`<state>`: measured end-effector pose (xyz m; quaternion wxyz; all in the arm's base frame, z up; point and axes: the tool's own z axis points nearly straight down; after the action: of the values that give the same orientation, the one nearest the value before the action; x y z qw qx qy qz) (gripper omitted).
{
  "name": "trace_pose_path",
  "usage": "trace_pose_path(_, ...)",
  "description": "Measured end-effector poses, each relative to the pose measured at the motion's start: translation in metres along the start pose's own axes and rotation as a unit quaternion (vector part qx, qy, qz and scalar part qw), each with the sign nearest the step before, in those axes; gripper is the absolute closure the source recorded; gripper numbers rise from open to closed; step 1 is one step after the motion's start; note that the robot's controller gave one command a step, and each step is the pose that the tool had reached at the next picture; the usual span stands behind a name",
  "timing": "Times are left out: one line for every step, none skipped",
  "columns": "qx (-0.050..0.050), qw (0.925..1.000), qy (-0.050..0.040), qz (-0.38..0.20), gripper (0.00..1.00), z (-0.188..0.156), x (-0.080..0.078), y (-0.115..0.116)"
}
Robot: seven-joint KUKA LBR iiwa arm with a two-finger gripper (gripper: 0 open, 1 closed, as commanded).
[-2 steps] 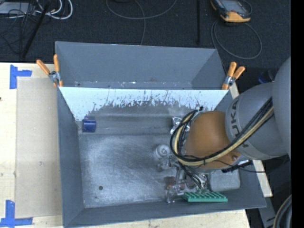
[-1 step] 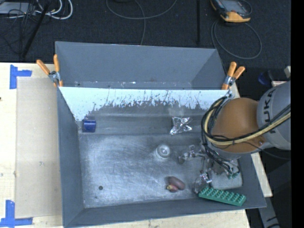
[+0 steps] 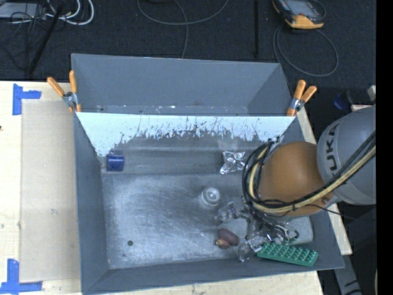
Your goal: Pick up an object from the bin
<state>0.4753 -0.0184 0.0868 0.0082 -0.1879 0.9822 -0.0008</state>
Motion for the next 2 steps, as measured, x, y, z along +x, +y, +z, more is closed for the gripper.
trace_pose_path(0.002, 0.9965, -0.0033, -0.083, 0.0, 0.0102, -0.0081, 0.0102)
trace_pose_path(-0.003, 0.9964, 0.007, -0.084, 1.0, 0.0132, -0.0025, 0.0127)
